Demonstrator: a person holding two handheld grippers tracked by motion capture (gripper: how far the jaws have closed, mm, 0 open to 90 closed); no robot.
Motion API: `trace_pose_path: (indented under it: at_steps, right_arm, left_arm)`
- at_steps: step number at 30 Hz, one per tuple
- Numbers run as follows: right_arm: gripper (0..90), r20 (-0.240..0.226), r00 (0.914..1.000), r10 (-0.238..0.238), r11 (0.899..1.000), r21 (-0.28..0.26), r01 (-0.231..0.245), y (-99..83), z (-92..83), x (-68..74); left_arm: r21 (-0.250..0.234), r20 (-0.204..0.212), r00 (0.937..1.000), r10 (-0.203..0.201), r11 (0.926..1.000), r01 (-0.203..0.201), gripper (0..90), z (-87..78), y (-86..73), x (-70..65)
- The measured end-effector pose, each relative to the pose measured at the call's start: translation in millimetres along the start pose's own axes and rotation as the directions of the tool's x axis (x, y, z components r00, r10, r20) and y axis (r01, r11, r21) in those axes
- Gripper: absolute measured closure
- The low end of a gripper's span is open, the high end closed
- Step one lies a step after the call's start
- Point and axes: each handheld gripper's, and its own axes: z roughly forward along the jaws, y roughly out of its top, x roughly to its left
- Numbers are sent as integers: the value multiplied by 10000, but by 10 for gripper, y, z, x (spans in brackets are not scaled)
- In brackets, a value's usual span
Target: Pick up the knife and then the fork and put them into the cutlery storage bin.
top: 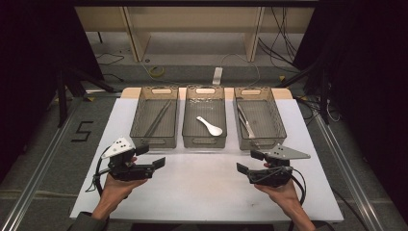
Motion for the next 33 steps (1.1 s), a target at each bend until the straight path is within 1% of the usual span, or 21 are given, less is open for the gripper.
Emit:
trace_pose_path:
  at_steps: [4, 8, 10, 14, 18, 33]
  right_arm:
    - [228, 81, 10000, 6, 9999, -141, -5, -26, -65, 20]
    - [201, 250, 9997, 11, 10000, -96, -9, -54, -94, 31]
    - [194, 337, 9994, 61, 10000, -72, -59, -60, -106, 30]
    - [194, 347, 9993, 113, 9998, -137, -108, -61, -116, 21]
    - [193, 378, 9993, -1, 10000, -71, 3, -62, -114, 31]
    - [192, 410, 9991, -56, 10000, -60, 59, -61, -108, 37]
  left_arm:
    - [19, 66, 10000, 25, 10000, -25, 158, 6, -3, -11]
    - [-77, 194, 9998, -74, 9999, 75, 156, -1, -3, -10]
    - [-43, 218, 9997, -81, 10000, 82, 156, 1, -6, -13]
    - [34, 259, 9997, -33, 10000, 32, 156, 15, -11, -23]
    - [109, 248, 9997, 7, 9999, -10, 155, 22, -11, -24]
    - [145, 219, 9998, 25, 9999, -28, 155, 23, -9, -22]
